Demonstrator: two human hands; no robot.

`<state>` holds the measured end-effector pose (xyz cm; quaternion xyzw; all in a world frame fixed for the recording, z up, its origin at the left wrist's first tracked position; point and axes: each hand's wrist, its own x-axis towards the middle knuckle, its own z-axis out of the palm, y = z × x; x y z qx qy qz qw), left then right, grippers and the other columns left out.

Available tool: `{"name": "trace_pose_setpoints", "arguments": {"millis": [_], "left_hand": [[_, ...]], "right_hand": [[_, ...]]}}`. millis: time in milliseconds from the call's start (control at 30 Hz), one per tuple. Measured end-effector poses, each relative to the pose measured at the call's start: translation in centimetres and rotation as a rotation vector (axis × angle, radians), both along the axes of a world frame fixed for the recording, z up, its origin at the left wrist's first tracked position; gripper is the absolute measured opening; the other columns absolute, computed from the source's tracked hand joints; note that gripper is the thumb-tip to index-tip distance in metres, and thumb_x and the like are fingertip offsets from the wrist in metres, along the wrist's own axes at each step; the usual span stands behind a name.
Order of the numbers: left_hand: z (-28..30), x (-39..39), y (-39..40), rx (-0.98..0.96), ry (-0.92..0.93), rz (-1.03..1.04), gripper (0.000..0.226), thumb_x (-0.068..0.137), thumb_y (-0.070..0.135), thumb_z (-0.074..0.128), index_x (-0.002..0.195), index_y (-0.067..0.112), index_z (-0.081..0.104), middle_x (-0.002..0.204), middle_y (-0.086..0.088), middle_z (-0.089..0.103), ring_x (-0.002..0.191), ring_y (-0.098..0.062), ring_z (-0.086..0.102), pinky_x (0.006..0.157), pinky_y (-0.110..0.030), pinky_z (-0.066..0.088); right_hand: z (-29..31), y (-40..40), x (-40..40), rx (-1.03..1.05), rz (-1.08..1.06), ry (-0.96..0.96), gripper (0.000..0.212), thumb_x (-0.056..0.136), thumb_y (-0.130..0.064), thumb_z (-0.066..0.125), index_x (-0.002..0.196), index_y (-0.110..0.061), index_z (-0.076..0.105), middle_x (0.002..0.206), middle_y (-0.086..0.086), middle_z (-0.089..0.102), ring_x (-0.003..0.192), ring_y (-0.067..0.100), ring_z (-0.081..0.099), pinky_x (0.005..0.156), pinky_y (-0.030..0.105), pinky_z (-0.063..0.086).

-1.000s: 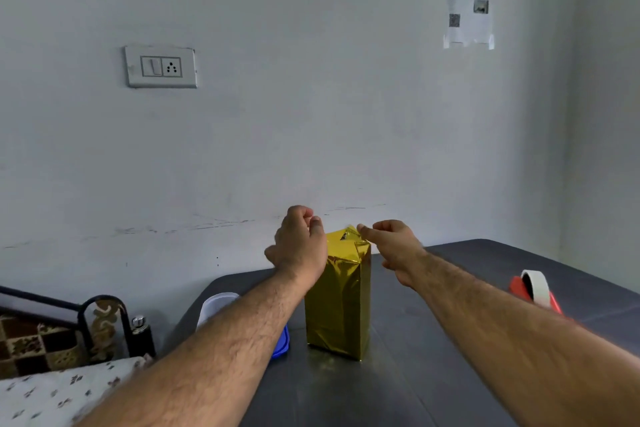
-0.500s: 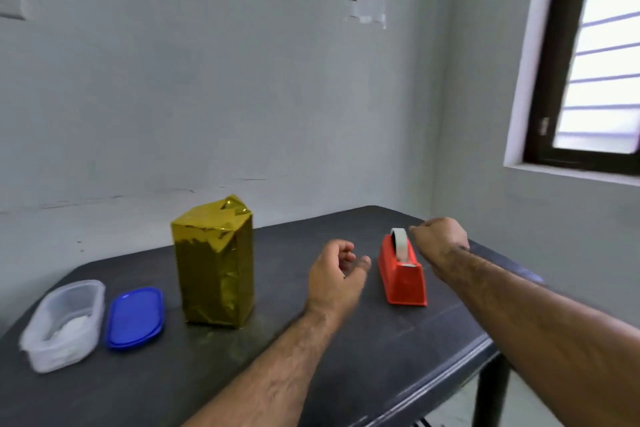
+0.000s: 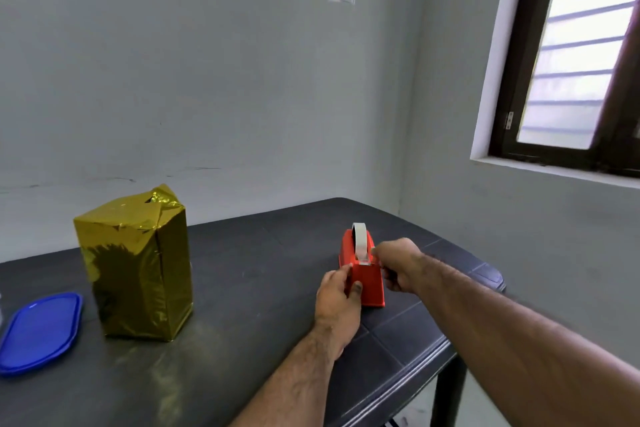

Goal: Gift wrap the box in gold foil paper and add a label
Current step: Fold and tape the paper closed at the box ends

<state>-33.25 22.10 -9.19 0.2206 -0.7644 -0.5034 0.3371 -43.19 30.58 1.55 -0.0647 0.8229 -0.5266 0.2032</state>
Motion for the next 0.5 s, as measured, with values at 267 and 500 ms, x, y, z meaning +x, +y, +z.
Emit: {"name": "trace_pose_setpoints", "arguments": {"millis": [267,500], "left_hand": [[-0.5,-0.5,-0.7,-0.02,-0.067,0.004,0.045,0.107,0.035,0.054,0.152,0.035,0.049,0.126,0.016,0.049,0.116,-0.009,0.058,0.107,-0.035,0.052],[0.0,-0.1,-0.7,0.008,-0.093,0.013,0.045,0.109,0.033,0.05,0.154,0.035,0.047,0.133,0.015,0.049,0.118,-0.007,0.057,0.107,-0.031,0.051]], "right_hand": [[0.4,-1.8,0.8,-0.189,-0.105,-0.124,0.016,0.085,-0.001,0.072,0.1,-0.004,0.07,0.066,0.003,0.052,0.031,0.01,0.041,0.036,0.015,0.037],[0.2,-1.0,2.7,-0.342,-0.207,-0.184,0.031,0.074,-0.002,0.071,0.106,-0.004,0.07,0.073,0.005,0.054,0.045,0.014,0.046,0.035,0.018,0.037]]}}
